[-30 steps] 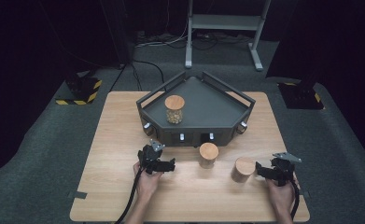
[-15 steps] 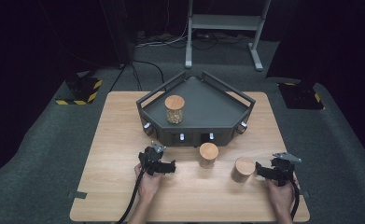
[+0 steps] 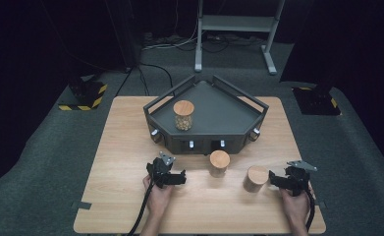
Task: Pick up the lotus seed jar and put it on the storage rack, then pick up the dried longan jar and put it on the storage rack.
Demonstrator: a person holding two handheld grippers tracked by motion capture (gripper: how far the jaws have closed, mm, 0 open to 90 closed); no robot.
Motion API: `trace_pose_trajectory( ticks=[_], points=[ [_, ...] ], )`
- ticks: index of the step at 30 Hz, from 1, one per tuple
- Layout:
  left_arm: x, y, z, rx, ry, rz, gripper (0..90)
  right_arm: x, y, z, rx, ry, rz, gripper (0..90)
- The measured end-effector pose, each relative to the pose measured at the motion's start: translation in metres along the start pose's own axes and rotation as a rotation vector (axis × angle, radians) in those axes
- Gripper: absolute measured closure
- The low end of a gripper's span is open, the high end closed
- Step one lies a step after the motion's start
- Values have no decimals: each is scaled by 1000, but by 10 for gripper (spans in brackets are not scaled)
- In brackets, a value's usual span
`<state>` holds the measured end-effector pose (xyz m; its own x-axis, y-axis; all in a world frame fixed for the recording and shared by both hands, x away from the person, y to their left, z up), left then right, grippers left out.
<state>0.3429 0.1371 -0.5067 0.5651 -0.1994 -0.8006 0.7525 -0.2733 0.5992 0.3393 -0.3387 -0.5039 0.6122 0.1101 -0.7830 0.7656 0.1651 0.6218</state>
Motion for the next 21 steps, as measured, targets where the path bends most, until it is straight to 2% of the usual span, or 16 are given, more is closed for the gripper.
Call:
trace_pose_trajectory(
  ticks=[17,19,21],
  points=[
    [0,0,0,0,0,1,22,1,2,1,7,-3,-16,46],
    [0,0,0,0,-1,1,22,-2,5,5,30,4,-35,62],
    [0,0,0,0,-1,1,22,-4,5,7,42,16,-32,63]
  ],
)
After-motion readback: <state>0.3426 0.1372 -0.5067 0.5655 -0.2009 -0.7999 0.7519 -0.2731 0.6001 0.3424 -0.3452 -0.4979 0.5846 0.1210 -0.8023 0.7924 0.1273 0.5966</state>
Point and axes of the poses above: each handheld gripper's, and its own axes: x roughly forward along the jaws, y roughly out of its top, z roughly to its right, the point moved 7 cm from there along x, roughly forward along the jaws, and after that the axes turned 10 degrees about -z, right-handed, at the moved point
